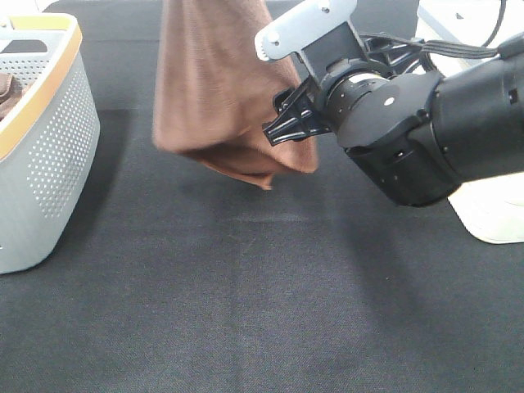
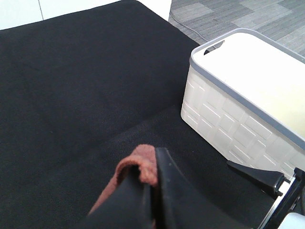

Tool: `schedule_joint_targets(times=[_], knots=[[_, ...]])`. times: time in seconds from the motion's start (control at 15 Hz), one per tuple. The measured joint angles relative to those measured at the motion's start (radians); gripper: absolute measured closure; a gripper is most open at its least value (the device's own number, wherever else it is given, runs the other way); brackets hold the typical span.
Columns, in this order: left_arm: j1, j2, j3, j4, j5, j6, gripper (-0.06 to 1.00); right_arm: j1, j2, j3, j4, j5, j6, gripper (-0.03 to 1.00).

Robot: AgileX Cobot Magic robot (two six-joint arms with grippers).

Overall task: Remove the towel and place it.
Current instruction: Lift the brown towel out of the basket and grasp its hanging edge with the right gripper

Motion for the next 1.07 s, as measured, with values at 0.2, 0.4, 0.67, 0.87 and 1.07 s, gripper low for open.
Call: schedule_joint_targets(times=[0.2, 0.4, 0.67, 0.87, 1.07], knots=[[0.0, 0.0, 0.0, -0.121, 0.0, -0.001, 0.94, 0.0, 0.0, 0.0, -0.006, 0.0, 0.015, 0.2], [0.0, 0.0, 0.0, -0.229, 0.0, -0.001, 0.94, 0.0, 0.0, 0.0, -0.031, 0.025, 0.054, 0.2], [0.0, 0.0, 0.0, -0.078, -0.043, -0.024, 0.94, 0.0, -0.03, 0.0, 0.034, 0.043, 0.013, 0.2], [0.001, 0.009, 0.0, 0.01, -0.142, -0.136, 0.94, 0.0, -0.1, -0.001, 0.15, 0.189, -0.03, 0.2], [0.001, 0.031, 0.0, 0.019, -0.197, -0.153, 0.94, 0.0, -0.121, -0.001, 0.233, 0.38, -0.083, 0.2]])
